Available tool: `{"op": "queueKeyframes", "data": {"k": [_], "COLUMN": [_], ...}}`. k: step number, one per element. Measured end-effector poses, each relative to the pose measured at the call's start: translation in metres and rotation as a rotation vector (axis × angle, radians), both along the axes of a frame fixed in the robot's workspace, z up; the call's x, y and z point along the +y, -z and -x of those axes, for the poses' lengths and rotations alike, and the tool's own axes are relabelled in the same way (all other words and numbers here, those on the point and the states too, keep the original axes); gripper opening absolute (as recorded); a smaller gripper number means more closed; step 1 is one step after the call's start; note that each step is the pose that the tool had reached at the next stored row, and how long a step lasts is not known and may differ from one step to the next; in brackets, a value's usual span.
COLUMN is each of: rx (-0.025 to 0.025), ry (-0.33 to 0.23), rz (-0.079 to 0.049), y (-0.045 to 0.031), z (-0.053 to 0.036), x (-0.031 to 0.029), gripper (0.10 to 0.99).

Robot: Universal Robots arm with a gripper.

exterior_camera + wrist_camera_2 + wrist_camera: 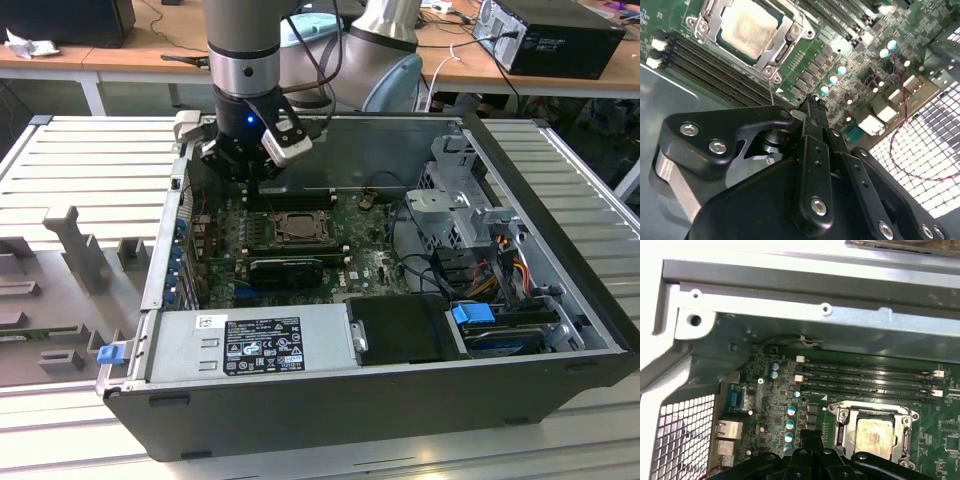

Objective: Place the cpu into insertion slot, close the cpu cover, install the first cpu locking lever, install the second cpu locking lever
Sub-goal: 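Install the first cpu locking lever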

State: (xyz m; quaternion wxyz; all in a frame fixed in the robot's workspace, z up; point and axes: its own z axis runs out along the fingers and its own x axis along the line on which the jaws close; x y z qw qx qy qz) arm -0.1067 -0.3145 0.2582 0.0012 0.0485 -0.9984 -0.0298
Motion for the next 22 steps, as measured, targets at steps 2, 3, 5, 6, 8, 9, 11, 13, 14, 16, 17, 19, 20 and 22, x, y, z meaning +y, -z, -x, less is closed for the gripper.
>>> {"op": "queueKeyframes", "data": {"k": [2, 3, 5, 6, 8, 9, 11, 13, 14, 16, 17, 19, 20, 22], "rx": [0.0, 0.0, 0.0, 0.0, 0.0, 0.0001, -0.0001, 0.0001, 0.0004, 0.0009, 0.0015, 0.0027, 0.0034, 0.0048], "ry": [0.0, 0.0, 0.0, 0.0, 0.0, 0.0, 0.0, 0.0, 0.0, 0.0, 0.0, 0.0, 0.0, 0.0], "rz": [0.0, 0.0, 0.0, 0.0, 0.0, 0.0, 0.0, 0.0, 0.0, 0.0, 0.0, 0.0, 0.0, 0.0], "y": [0.0, 0.0, 0.0, 0.0, 0.0, 0.0, 0.0, 0.0, 0.0, 0.0, 0.0, 0.0, 0.0001, 0.0003], "z": [0.0012, 0.0013, 0.0014, 0.0015, 0.0014, 0.0014, 0.0008, -0.001, -0.0048, -0.0089, -0.0133, -0.0211, -0.0253, -0.0346], "x": [0.0052, 0.007, 0.0129, 0.0163, 0.0207, 0.0221, 0.0235, 0.0237, 0.0237, 0.0237, 0.0237, 0.0237, 0.0237, 0.0237], "gripper": [0.106, 0.106, 0.106, 0.106, 0.106, 0.106, 0.106, 0.106, 0.106, 0.106, 0.106, 0.106, 0.106, 0.106]}}
